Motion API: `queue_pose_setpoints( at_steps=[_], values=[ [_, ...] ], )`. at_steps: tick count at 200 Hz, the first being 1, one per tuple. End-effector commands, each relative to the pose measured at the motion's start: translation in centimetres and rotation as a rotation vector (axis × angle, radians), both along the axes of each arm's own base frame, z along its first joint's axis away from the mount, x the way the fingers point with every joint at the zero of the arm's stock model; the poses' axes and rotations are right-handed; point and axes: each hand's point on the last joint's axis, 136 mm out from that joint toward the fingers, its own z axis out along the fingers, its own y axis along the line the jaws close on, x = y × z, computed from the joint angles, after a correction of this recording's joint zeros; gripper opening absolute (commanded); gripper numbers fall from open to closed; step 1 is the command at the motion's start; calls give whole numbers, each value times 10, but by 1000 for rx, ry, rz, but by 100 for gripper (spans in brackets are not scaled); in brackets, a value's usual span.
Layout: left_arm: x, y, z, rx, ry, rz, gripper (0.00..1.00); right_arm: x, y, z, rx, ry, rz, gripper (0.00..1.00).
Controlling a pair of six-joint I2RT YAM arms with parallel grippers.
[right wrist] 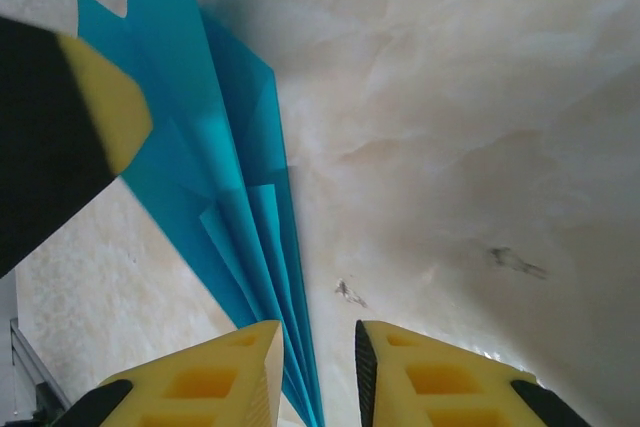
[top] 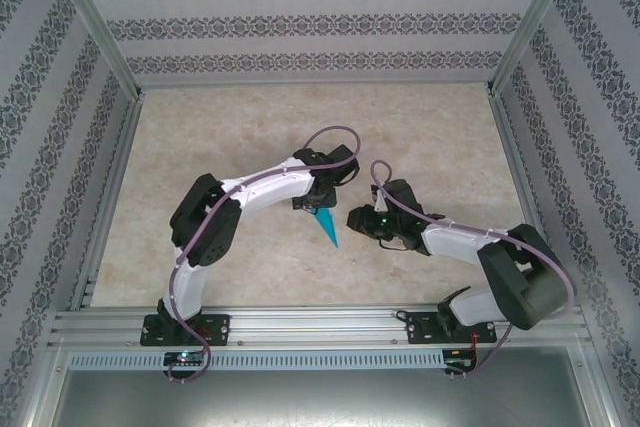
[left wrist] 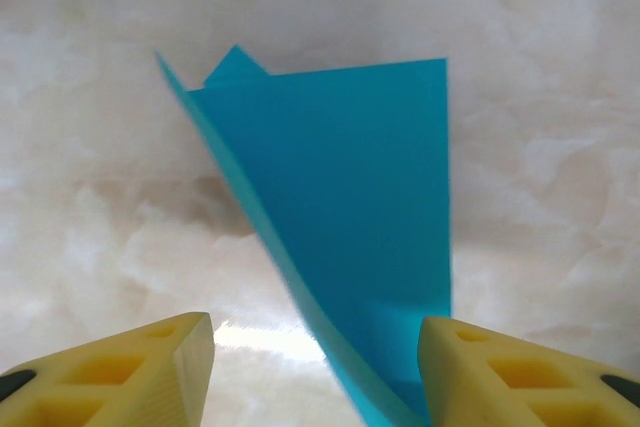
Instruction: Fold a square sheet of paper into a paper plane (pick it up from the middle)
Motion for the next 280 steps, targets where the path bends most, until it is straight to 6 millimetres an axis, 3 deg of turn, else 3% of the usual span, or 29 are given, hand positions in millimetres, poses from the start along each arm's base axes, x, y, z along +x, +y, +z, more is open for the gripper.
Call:
queue_pose_setpoints(
  at_steps=[1,37,99,170,216,280],
  values=[
    [-2,2,18,-24,-68,4,55,9,19,14,42,-42,48,28],
    [-8,12,7,-11,-47,14,44,12,34,13,53,-46,99,32],
    [-10,22,6,-22,-63,30,36,16,48,2,58,-19,153,37],
    [-10,25,4,-28,-65,37,34,19,63,-2,109,-7,201,37],
    [-12,28,2,-21,-60,40,33,21,56,-3,85,-25,171,38],
    [-12,30,0,-21,-57,44,32,21,64,-3,79,-29,229,39]
  ],
)
